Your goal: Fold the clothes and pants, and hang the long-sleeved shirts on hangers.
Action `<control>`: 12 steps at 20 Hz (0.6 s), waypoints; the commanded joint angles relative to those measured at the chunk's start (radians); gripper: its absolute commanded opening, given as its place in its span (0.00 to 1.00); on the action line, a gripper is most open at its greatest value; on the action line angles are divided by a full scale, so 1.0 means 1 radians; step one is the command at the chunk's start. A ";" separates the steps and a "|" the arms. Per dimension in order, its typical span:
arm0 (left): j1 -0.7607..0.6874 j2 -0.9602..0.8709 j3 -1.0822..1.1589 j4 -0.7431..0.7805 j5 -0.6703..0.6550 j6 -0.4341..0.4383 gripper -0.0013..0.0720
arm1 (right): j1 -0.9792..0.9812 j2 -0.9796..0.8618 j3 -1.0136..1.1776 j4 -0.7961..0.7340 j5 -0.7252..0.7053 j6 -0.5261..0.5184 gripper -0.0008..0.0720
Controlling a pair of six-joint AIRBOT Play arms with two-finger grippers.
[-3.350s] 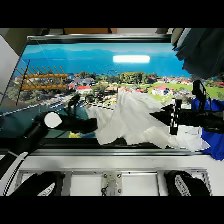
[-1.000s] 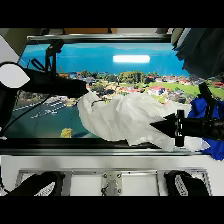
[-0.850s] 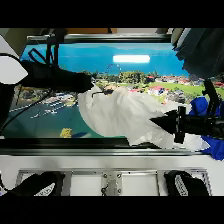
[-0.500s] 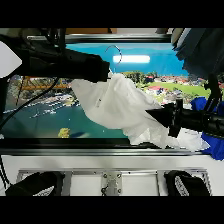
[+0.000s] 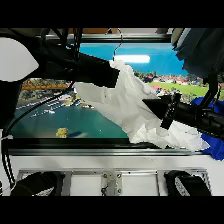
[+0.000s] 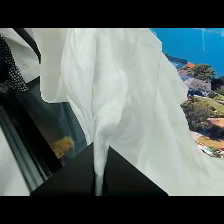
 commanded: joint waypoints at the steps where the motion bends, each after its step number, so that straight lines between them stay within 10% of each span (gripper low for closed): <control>1: -0.004 -0.001 0.031 -0.003 0.044 -0.002 0.30 | 0.009 0.000 0.001 0.001 -0.017 0.000 0.01; 2: -0.004 -0.001 0.042 -0.003 0.044 -0.001 0.68 | 0.009 0.000 0.001 0.001 -0.017 -0.001 0.02; 3: -0.004 0.000 0.045 -0.003 0.042 -0.002 0.80 | 0.009 0.000 0.001 0.002 -0.017 -0.001 0.01; 12: 0.108 0.145 -0.016 0.001 0.087 -0.002 0.80 | 0.009 0.000 0.001 0.002 -0.018 -0.001 0.02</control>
